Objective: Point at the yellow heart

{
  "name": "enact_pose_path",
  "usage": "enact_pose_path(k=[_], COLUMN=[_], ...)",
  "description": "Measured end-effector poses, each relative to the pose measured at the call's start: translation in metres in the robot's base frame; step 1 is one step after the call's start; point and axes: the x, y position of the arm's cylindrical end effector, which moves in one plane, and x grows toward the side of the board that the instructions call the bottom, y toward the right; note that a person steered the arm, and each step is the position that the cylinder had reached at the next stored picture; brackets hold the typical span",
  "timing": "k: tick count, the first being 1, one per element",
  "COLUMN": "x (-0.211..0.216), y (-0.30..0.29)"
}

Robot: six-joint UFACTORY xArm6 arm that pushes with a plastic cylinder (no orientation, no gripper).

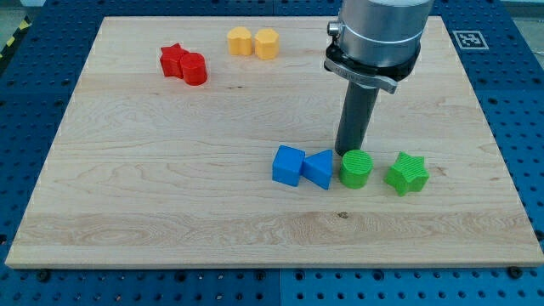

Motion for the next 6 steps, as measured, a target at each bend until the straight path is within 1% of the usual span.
enact_pose_path(k=[1,3,5,6], x=[0.0,-0.005,-0.06,-0.084], y=[-0.017,-0.071,-0.132,-0.149])
